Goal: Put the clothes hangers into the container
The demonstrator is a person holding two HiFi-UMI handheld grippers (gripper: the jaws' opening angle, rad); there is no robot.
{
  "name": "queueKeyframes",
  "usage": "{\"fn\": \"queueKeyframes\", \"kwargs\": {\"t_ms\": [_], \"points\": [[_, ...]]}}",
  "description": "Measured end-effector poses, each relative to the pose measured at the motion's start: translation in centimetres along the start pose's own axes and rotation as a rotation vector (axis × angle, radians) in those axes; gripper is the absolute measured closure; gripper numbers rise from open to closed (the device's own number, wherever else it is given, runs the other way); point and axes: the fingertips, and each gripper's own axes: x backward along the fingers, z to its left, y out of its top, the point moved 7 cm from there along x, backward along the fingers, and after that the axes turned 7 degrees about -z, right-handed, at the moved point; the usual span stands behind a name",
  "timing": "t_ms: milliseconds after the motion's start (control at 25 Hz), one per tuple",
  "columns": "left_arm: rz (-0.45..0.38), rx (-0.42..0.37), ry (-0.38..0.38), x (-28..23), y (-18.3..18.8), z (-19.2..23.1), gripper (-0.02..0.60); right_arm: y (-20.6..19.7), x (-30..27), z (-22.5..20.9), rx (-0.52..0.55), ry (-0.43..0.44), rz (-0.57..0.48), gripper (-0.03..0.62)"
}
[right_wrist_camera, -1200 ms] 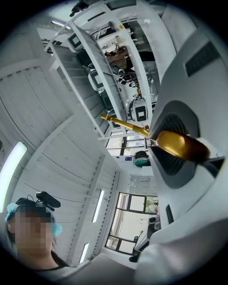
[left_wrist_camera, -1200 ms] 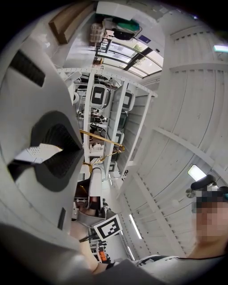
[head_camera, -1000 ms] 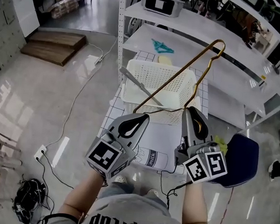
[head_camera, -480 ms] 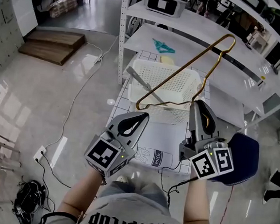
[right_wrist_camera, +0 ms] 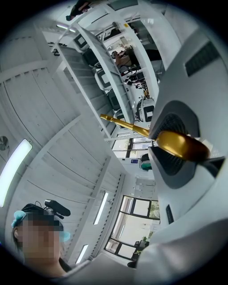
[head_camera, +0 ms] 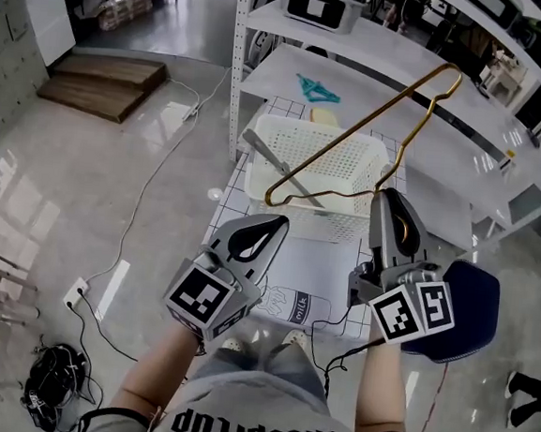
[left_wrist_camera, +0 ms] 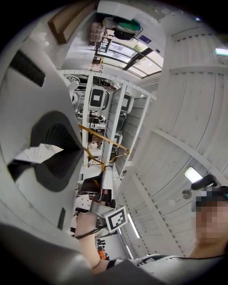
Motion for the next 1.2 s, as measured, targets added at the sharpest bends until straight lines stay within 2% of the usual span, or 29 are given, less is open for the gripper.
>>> {"fn": "queueKeyframes", "kwargs": {"t_ms": [520, 720, 1000, 1200], "points": [[0.002, -0.023, 0.099, -3.9, -1.0, -0.2, 0.558, -2.0, -2.4, -5.3, -0.091, 0.059, 0.032, 0.545], [0.045, 0.012, 0.15, -4.7, -1.3, -0.6, 0.558, -3.2, -3.2, -6.6, -0.124, 0.091, 0.056, 0.545], [0.032, -0.033, 0.198, -5.9, -2.1, -0.4, 0.558, -5.4, -3.9, -8.2, -0.161, 0.129, 0.105, 0.545], [0.058, 0.0, 0.237, -6.3, -2.5, -0.8, 0.558, -6.3, -4.3, -9.0, -0.188, 0.151, 0.125, 0.545]]}}
